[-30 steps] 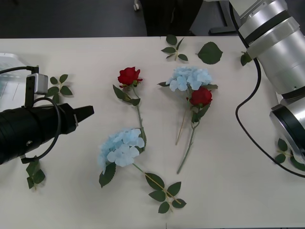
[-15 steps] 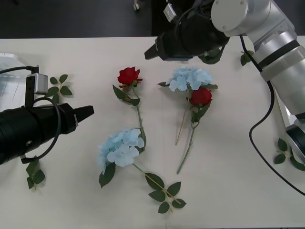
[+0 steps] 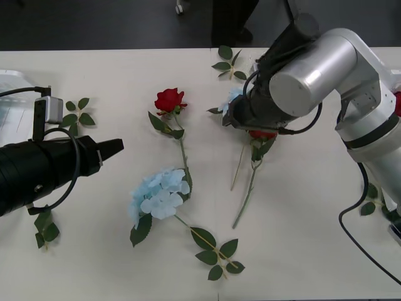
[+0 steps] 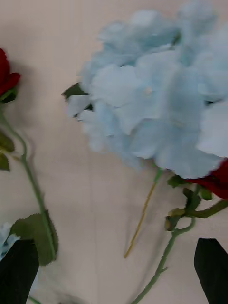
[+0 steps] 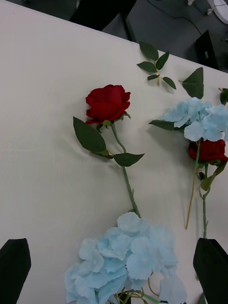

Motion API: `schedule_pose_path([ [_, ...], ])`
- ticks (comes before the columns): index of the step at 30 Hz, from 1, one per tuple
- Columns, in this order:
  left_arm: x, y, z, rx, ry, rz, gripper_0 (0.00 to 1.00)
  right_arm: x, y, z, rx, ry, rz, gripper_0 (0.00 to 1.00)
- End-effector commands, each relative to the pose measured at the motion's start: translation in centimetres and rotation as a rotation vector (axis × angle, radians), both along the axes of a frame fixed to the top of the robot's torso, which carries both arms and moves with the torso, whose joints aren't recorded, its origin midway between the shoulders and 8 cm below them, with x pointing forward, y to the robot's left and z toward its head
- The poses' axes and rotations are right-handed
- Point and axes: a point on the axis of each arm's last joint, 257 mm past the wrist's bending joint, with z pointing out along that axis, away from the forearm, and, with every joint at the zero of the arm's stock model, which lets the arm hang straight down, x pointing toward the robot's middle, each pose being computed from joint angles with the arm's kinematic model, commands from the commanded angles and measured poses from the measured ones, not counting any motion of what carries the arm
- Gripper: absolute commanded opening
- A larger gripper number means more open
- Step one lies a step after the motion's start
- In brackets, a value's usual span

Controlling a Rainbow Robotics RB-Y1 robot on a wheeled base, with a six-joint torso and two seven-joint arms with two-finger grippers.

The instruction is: Place the red flowers into the right box and the blue flowers into the left box. If a person shows an open palm, hand one flower to the person first, then continue sorting.

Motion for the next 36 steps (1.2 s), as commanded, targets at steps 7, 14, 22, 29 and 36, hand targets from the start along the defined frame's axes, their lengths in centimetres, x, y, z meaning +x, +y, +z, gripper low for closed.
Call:
schedule_pose_path([
  [7, -1.5, -1.0, -2.2, -0.046, 0.057, 0.006, 1.00, 0.8, -0.5, -7.7, -0.102, -0.036, -0.140, 0.96],
  [14, -2.3, -1.5, -3.1, -0.080, 0.101, 0.010, 1.00, 1.4, -1.2, -10.0, -0.127, -0.016, -0.187, 0.96],
  [22, -4.2, -4.3, -5.3, -0.238, 0.245, 0.058, 1.00, 1.0, -2.2, -11.7, -0.149, 0.021, -0.234, 0.95],
  [29, -6.1, -6.8, -7.4, -0.338, 0.372, 0.095, 1.00, 1.1, -2.9, -12.3, -0.160, 0.025, -0.253, 0.95],
  [36, -8.1, -9.0, -10.0, -0.337, 0.427, 0.126, 1.00, 0.8, -3.0, -12.9, -0.160, 0.042, -0.264, 0.95],
])
